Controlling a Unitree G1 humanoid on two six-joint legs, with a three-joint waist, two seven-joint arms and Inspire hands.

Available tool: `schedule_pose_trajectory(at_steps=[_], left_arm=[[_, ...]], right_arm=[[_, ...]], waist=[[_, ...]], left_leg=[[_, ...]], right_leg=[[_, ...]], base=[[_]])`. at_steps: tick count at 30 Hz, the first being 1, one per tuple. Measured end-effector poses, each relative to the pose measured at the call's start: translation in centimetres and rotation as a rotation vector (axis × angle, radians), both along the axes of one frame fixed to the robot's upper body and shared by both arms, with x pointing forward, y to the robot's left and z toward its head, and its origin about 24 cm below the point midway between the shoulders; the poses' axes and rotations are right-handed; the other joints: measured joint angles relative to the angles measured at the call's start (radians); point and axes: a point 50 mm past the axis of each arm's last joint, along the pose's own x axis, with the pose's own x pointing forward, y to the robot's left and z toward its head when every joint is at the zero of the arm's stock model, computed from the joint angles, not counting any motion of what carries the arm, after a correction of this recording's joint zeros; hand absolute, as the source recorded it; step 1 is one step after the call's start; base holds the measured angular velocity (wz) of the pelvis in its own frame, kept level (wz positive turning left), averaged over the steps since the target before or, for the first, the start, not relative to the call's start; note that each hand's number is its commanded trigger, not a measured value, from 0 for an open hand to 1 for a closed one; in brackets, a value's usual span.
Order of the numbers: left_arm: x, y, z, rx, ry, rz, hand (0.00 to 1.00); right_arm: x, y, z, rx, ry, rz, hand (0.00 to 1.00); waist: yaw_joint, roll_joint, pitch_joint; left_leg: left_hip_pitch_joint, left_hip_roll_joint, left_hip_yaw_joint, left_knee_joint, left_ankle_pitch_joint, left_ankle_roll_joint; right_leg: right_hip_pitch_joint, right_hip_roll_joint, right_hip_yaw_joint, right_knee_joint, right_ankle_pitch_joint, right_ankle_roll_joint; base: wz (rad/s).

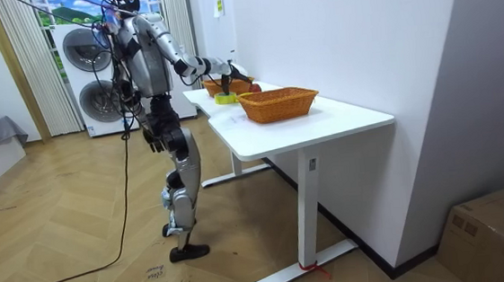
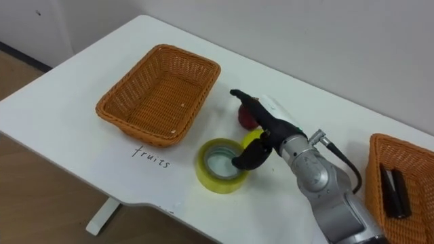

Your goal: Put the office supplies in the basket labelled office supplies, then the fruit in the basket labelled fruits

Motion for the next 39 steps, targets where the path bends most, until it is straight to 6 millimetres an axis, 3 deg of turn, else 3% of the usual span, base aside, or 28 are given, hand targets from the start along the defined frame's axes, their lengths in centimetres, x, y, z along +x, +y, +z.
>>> schedule_pose_trajectory(at_steps=[7,22,39], left_arm=[[0.2,-0.3,0.1,-0.003,-0.006,-0.029,0.0],[-0.1,-0.3,0.1,0.006,-0.003,-0.027,0.0],[-0.3,-0.4,-0.2,-0.011,0.016,-0.012,0.0]], right_arm=[[0.9,0.1,-0.6,-0.02,0.044,0.014,0.0],[0.7,0.3,-1.6,0.021,0.106,0.011,0.0],[0.5,0.4,-1.9,-0.029,0.153,0.061,0.0]], waist=[[-0.003,0.005,-0.0013],[0.0,0.009,-0.0029],[0.019,0.0,-0.0104]], left_leg=[[0.001,-0.001,-0.001,0.004,0.0,0.0],[0.012,-0.002,-0.014,0.004,0.001,0.0],[0.019,-0.004,-0.015,0.006,0.001,0.0]], right_leg=[[0.004,0.0,-0.003,-0.001,0.0,0.0],[0.024,-0.002,-0.025,-0.002,0.0,0.0],[0.033,-0.003,-0.025,-0.002,0.0,0.001]], base=[[0.0],[0.03],[0.0]])
